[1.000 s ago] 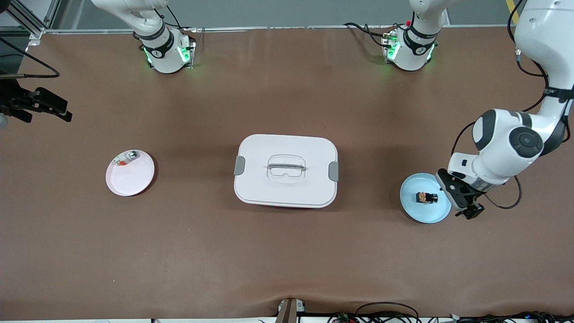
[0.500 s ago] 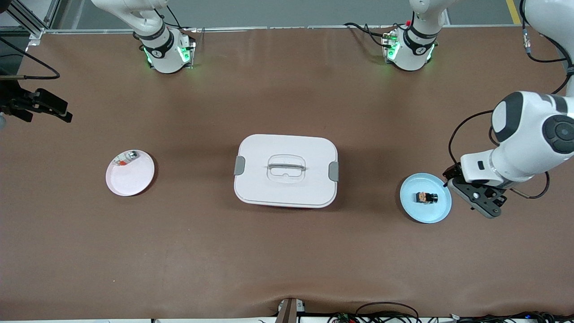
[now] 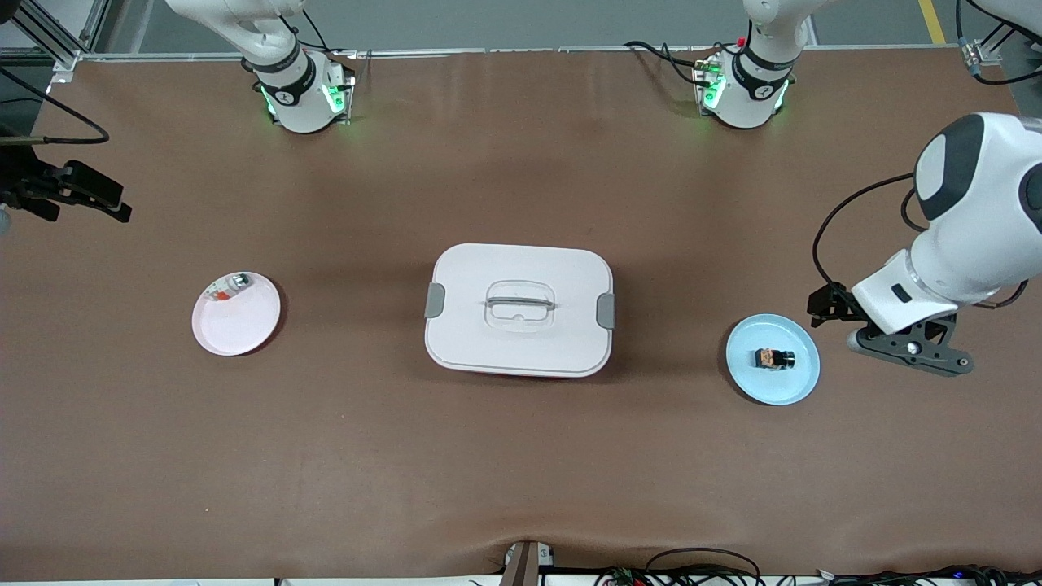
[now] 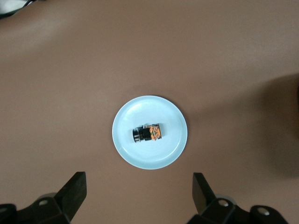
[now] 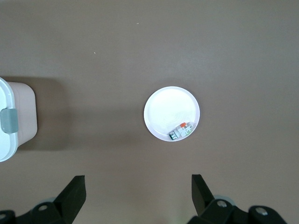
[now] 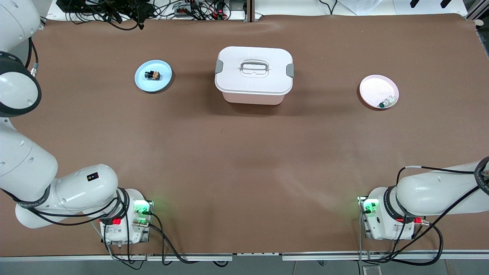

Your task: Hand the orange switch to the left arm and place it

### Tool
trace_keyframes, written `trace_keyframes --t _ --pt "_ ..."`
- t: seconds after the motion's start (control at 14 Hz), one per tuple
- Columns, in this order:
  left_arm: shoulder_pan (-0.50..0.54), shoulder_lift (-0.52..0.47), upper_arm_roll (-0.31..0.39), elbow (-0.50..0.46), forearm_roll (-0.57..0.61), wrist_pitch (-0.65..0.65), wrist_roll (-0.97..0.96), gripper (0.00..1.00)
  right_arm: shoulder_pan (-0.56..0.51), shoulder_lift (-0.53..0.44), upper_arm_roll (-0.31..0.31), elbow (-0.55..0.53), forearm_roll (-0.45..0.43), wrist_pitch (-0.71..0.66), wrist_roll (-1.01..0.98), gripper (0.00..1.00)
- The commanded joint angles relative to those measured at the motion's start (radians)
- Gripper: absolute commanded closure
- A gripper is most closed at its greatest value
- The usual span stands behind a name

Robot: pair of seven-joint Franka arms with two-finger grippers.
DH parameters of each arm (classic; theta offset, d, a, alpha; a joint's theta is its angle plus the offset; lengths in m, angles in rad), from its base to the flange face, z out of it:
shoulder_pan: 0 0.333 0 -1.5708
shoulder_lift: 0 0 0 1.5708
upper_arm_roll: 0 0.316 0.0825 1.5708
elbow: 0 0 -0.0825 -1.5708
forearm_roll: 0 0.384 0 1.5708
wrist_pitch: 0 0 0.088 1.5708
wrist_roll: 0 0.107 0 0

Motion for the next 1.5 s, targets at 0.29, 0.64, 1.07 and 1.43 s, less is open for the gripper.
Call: trace_keyframes --t 0.29,0.64,1.07,1.43 --pt "0.005 -0.060 -0.018 0.064 -0.012 -0.110 -0.125 0.00 -0.012 0.026 0.010 0.020 -0.008 -0.010 0.016 0.00" --pt "-0.176 -0.135 0.191 0.062 -0.027 -0.167 -0.119 0.00 -0.011 0.018 0.010 -0.003 -0.007 -0.002 0.016 0.00" --pt "-0.381 -0.244 0.442 0.046 -0.171 -0.265 -0.102 0.00 -0.038 -0.014 0.009 -0.065 0.004 0.031 -0.071 0.00" --pt "-0.390 -0.377 0.472 -0.045 -0.231 -0.297 -0.101 0.00 -0.041 -0.045 0.013 -0.094 0.004 0.035 -0.051 0.00"
